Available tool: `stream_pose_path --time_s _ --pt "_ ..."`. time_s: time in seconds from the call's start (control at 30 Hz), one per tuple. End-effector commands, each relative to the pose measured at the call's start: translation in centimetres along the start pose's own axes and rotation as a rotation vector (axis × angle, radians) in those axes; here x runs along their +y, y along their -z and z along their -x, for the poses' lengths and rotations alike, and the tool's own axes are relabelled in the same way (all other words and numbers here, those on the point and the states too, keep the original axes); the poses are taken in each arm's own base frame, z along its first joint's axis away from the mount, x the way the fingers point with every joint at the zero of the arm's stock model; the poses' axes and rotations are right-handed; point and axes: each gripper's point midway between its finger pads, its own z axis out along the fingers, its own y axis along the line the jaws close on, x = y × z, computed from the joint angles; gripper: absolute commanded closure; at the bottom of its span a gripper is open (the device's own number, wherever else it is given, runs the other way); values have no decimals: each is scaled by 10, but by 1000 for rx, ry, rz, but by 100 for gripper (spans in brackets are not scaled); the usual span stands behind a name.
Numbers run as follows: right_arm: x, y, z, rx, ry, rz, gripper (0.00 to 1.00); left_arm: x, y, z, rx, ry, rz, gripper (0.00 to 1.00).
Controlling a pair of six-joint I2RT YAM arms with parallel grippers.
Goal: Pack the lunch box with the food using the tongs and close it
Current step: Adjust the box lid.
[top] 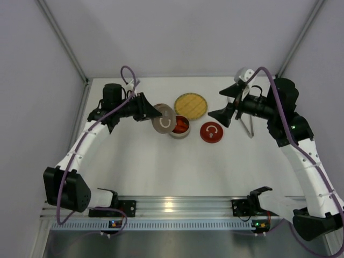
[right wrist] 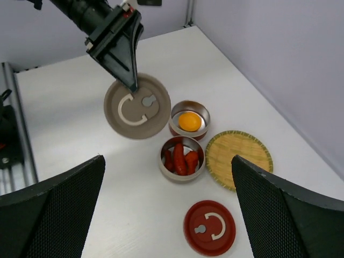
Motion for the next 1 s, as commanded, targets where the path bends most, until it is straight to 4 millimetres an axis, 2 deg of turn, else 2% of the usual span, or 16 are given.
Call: stream_pose_path --time_s 0.0,0.07,0.17,0.2,0.23,0.27,0.4,0.6,0.73,0.83,0.97 --pt "-16 -22 -18 56 159 -111 1 -33 -11 -7 67 378 -194 100" --pt "-12 -36 -35 96 207 -123 1 -27 -14 -9 77 432 -181 100" --pt "-22 -50 -59 149 228 -165 1 -13 -16 -13 76 510 -117 100" --pt "-21 -59 -63 151 250 -164 1 -4 -19 -12 48 533 -62 100" --pt "-21 -64 -76 175 258 -162 1 5 -18 -19 57 580 -2 100" --pt "-24 -68 -83 194 292 -179 1 9 -17 -20 49 572 23 100" --pt "-16 -94 -110 220 337 -149 1 25 -16 -24 22 542 109 100" --pt "-7 -115 -99 137 286 -135 1 33 -14 -41 37 555 117 100" --pt "7 -125 -90 129 290 -102 1 24 -18 -50 87 615 31 100" --pt "18 -130 -90 141 277 -76 1 17 -18 -54 119 634 -19 100" --pt "42 -130 -95 165 286 6 1 8 -21 -57 171 684 -103 100"
